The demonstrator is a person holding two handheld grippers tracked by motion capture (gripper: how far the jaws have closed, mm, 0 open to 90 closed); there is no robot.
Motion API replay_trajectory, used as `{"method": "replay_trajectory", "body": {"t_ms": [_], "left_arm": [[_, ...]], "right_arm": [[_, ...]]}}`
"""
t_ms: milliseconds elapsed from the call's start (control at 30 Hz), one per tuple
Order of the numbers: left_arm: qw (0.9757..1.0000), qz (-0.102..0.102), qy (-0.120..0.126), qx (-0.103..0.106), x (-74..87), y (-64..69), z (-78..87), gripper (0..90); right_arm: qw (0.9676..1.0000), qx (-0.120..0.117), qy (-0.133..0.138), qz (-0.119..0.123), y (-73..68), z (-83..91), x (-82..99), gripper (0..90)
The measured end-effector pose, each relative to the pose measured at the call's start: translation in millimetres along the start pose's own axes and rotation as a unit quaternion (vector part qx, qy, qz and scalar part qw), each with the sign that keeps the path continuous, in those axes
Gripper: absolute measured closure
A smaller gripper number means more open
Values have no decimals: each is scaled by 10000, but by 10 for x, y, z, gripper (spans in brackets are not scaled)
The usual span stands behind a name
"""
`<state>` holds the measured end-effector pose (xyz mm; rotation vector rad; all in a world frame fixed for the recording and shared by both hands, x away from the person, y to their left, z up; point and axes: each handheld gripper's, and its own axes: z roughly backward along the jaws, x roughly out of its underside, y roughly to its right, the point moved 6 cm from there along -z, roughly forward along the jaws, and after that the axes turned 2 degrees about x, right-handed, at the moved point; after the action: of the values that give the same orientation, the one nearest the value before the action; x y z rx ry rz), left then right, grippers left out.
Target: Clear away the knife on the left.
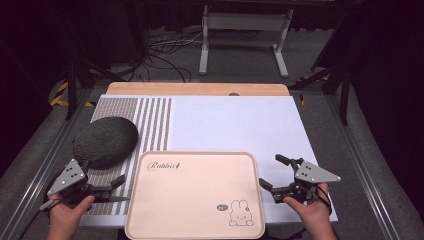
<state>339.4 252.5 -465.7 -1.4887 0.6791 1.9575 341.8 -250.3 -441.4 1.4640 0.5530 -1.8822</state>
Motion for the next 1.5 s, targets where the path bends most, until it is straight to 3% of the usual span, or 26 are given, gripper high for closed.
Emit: {"method": "replay_trajectory", "body": {"t_ms": [600,733,833,933,1100,1167,1200,1300,1433,1500], "left_arm": [[9999,65,-28,104,0,8,-16,25],[9997,1,-160,181,-6,28,-16,34],[9988,57,-328,365,-29,59,-20,30],[9970,-173,-611,453,-29,64,-12,40],[9895,-478,-1279,471,13,15,31,56],[9850,-639,-1540,444,15,-5,55,64],[9850,-639,-1540,444,15,-5,55,70],[9776,-806,-1899,419,13,-31,95,72],[9715,-910,-2144,430,-11,-53,132,79],[9663,-1032,-2314,452,-30,-61,141,79]], "right_arm": [[10000,-4,-23,-13,5,-23,22,41],[10000,-9,13,-48,11,-28,20,41],[10000,-15,-7,-54,15,-32,25,41],[9999,-11,8,-106,27,-43,25,39],[9999,-63,-9,-88,18,-54,27,41],[9999,-85,-23,-94,19,-57,28,40],[9999,-95,-26,-98,20,-60,28,40],[9999,-113,-31,-108,20,-66,32,40],[9998,-126,-63,-114,20,-70,47,39],[9996,-200,-145,-98,13,-75,59,39]]}}
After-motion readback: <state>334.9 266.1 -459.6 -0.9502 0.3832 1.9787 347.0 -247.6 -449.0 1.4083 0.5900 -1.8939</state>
